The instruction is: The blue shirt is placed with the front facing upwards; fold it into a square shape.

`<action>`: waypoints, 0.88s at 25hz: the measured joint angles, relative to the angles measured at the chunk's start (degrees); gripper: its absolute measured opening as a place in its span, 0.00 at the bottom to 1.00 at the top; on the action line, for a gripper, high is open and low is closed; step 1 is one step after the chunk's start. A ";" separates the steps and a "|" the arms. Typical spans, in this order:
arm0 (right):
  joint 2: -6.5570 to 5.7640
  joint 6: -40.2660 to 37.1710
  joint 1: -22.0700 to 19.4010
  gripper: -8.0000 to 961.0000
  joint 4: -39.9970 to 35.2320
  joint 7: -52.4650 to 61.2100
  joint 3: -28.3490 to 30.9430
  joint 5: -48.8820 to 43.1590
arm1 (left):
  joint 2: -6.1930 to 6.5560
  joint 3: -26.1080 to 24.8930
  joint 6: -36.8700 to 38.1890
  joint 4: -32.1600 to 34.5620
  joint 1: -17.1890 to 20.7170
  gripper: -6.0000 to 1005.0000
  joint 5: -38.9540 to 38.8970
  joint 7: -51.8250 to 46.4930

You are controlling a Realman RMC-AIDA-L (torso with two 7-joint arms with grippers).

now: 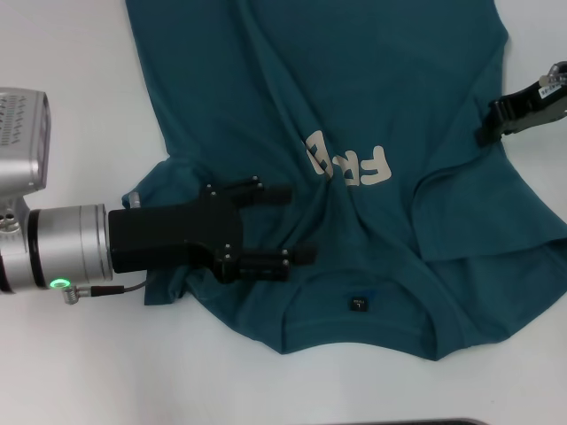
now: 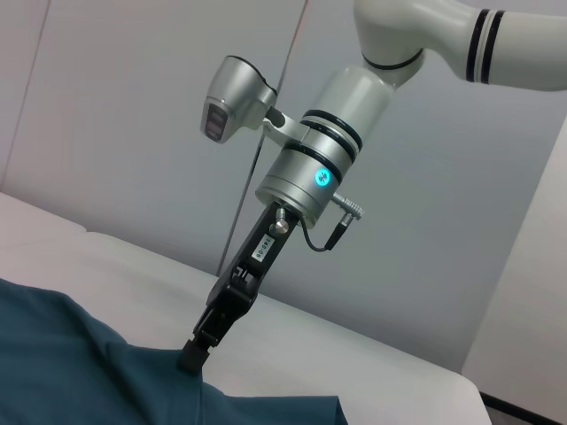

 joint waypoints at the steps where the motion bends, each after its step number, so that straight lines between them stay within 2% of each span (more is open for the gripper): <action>1: 0.11 0.07 0.03 0.10 0.18 -0.32 0.07 0.51 | -0.03 0.00 -0.03 0.00 0.07 0.90 0.00 0.40; 3: 0.16 0.08 0.04 0.05 0.21 -0.39 0.09 1.06 | -0.06 0.00 -0.02 0.00 0.10 0.90 0.00 0.51; 11: 0.33 -0.02 0.89 0.05 -0.54 -0.30 -0.16 5.10 | -0.09 0.00 0.04 0.00 -0.09 0.90 0.00 0.56; 22: 1.70 1.96 3.44 0.04 -0.08 0.12 -1.46 4.83 | -0.09 0.00 0.04 0.00 -0.23 0.90 0.00 0.56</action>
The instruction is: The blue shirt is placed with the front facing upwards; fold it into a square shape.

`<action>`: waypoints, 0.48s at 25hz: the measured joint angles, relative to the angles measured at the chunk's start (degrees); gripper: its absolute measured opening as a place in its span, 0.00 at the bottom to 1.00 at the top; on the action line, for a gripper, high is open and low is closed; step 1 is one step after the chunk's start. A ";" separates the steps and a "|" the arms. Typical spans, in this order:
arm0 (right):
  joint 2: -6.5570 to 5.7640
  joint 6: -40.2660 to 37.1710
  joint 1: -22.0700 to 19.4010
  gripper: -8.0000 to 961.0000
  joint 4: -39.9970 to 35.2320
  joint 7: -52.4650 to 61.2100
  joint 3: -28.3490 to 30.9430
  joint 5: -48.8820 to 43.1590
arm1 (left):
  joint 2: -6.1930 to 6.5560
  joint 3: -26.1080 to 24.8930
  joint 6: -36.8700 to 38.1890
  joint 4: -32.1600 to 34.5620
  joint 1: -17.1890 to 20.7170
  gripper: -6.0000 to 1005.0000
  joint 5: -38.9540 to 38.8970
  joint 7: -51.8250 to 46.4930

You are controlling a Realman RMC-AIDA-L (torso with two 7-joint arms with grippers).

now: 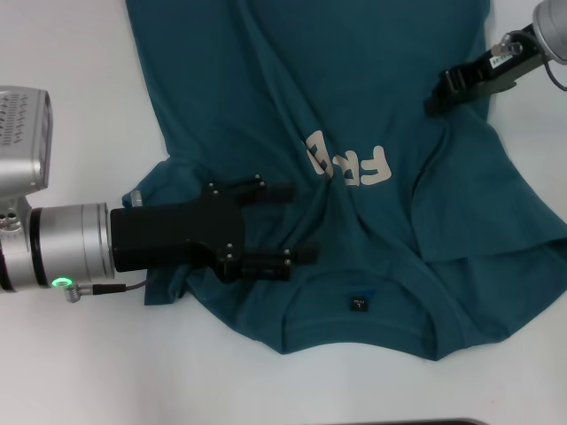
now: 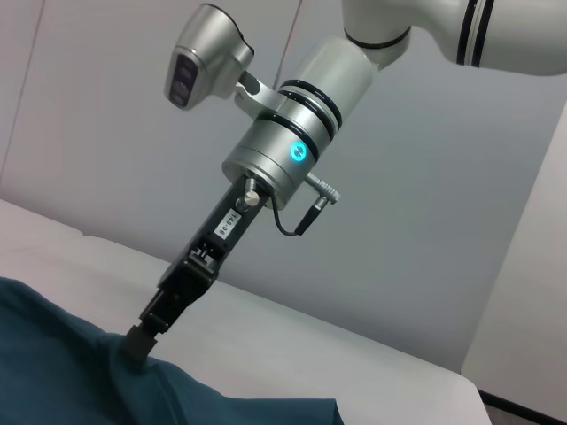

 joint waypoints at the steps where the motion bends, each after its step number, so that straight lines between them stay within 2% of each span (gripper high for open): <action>1: 0.05 0.22 0.09 0.04 0.00 0.08 -0.01 0.03 | 0.00 0.00 0.00 0.00 0.00 0.90 0.00 0.00; 9: 0.11 1.68 0.32 0.10 0.46 0.79 -0.40 0.09 | 0.00 0.00 -0.01 0.00 0.04 0.90 0.00 0.00; 12: 0.59 1.34 0.85 0.12 1.01 0.79 -2.15 -0.01 | 0.00 0.00 -0.01 0.00 0.04 0.90 0.00 0.00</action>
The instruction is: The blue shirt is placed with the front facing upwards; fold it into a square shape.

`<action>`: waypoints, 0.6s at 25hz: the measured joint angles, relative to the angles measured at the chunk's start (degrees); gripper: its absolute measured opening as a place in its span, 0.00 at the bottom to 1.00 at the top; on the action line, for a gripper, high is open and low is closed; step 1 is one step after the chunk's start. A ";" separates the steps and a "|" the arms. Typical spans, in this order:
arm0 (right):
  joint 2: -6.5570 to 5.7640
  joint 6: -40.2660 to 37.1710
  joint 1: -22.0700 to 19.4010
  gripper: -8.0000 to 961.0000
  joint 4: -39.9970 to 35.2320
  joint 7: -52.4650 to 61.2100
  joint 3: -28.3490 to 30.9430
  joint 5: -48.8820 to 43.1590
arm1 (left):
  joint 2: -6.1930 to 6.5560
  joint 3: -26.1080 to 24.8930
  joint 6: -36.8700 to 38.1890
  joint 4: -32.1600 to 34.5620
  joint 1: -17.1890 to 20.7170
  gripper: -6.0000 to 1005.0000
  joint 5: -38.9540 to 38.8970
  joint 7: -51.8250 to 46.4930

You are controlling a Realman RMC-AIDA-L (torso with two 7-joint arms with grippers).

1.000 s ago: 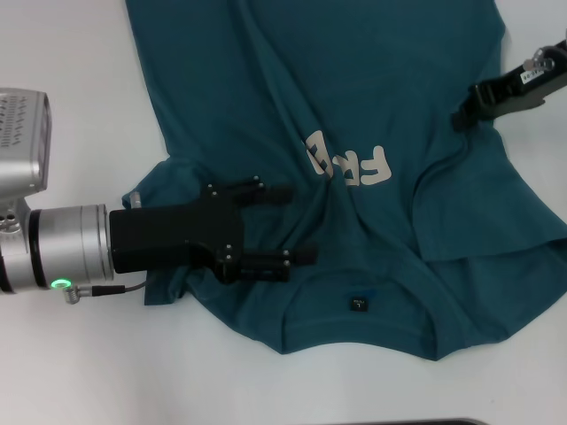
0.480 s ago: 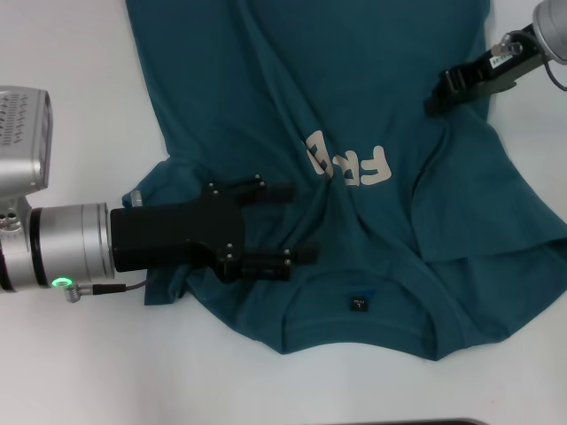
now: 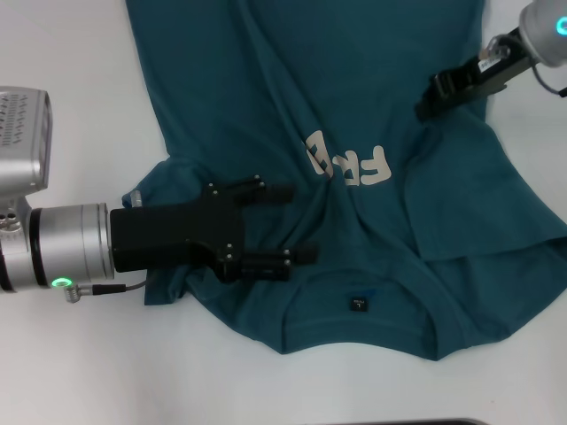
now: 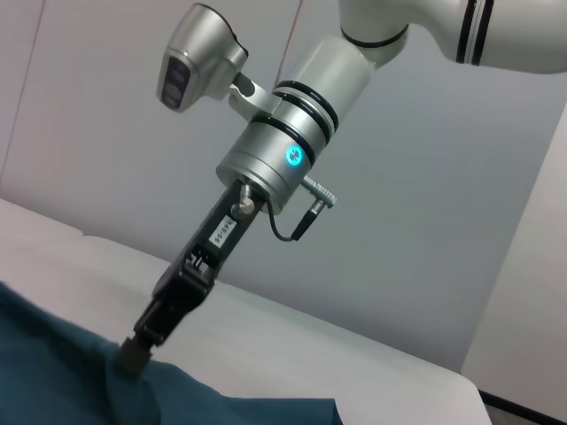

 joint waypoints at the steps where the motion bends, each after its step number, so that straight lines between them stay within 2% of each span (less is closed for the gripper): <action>1: 0.15 -0.14 0.06 0.13 0.04 0.00 -0.35 -0.01 | 0.00 0.00 0.00 0.00 -0.02 0.90 0.00 0.00; 4: 0.31 -0.19 0.09 0.16 0.01 0.02 -0.30 0.21 | 0.00 0.00 0.00 0.00 -0.04 0.90 0.00 0.00; 10: 0.27 -0.48 -0.01 0.29 -0.72 0.04 0.78 0.54 | 0.00 0.00 0.00 0.00 0.13 0.90 0.00 0.00; 15: -0.41 -0.71 -0.67 0.40 -1.08 -0.71 2.45 3.19 | 0.00 0.00 0.00 0.00 0.25 0.90 0.00 0.00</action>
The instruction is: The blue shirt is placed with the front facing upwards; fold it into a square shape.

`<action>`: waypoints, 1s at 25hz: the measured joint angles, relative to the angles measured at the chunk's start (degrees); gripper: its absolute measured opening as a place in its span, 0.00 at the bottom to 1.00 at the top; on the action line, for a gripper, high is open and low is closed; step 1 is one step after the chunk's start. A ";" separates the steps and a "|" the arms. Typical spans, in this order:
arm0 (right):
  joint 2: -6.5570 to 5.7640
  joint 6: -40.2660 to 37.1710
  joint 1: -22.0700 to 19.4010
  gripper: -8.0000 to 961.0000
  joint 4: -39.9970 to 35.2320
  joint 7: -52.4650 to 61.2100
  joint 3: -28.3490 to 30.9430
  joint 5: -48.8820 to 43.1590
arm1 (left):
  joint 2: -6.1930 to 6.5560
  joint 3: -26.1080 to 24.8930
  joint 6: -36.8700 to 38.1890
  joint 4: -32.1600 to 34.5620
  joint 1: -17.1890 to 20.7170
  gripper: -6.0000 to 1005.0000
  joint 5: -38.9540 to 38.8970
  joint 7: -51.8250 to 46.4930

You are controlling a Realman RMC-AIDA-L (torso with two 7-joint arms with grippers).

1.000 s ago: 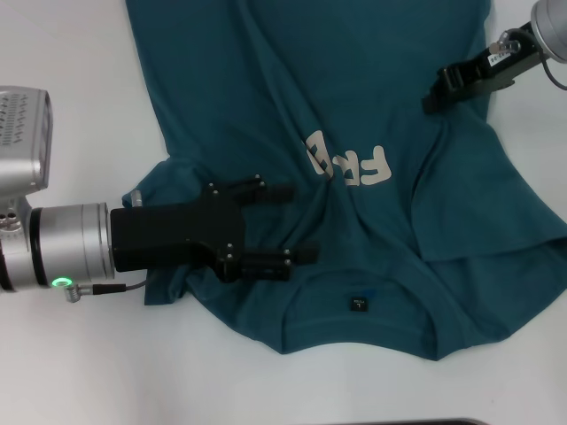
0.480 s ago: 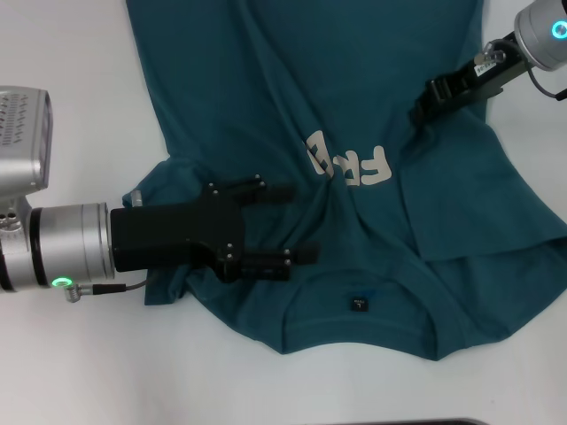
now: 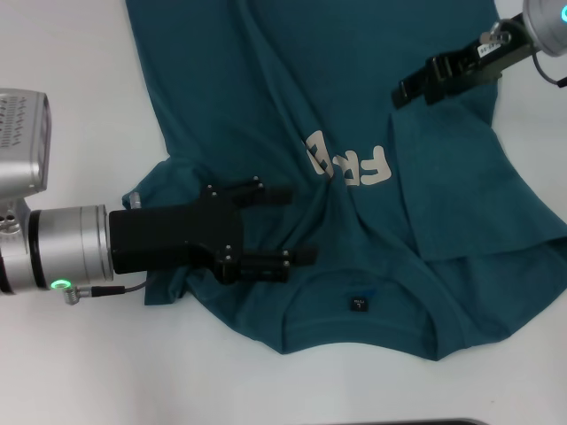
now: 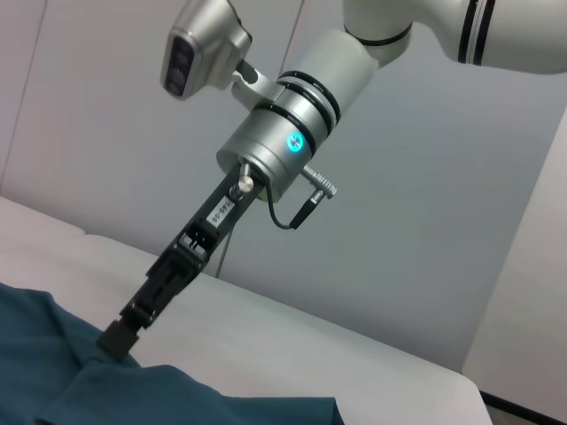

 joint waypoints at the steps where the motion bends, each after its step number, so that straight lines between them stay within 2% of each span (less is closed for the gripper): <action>1: -0.18 -0.40 -0.45 0.43 -0.55 -1.02 0.01 1.08 | 0.00 -0.03 0.00 0.00 0.05 0.90 0.00 0.00; 6: -0.37 -2.05 -6.48 0.62 -7.75 -10.72 0.32 9.38 | 0.32 -0.70 0.69 -1.63 1.02 0.90 -0.10 -0.83; 10: 0.47 -4.94 -14.27 0.66 -14.32 -26.12 1.10 21.64 | 0.38 -1.77 1.55 -6.05 3.38 0.90 -0.11 -3.45; 13: 1.11 -7.58 -19.53 0.66 -15.46 -38.57 1.36 30.25 | 0.43 -2.51 1.52 -9.04 4.92 0.90 0.01 -5.27; 16: 1.65 -9.83 -22.94 0.66 -15.46 -47.76 1.36 34.08 | 0.60 -3.86 1.57 -9.76 5.34 0.90 0.07 -6.19; 20: 2.24 -11.70 -24.13 0.66 -15.20 -53.59 0.85 33.81 | 0.84 -5.13 1.49 -10.13 5.73 0.90 0.74 -7.50; 23: 2.65 -13.86 -24.20 0.66 -15.00 -56.63 0.25 32.11 | 1.19 -5.18 0.76 -11.55 5.90 0.90 2.60 -11.87; 25: 3.37 -14.81 -24.29 0.66 -14.97 -59.09 0.19 30.35 | 1.64 -5.33 0.54 -12.39 5.93 0.90 3.91 -15.54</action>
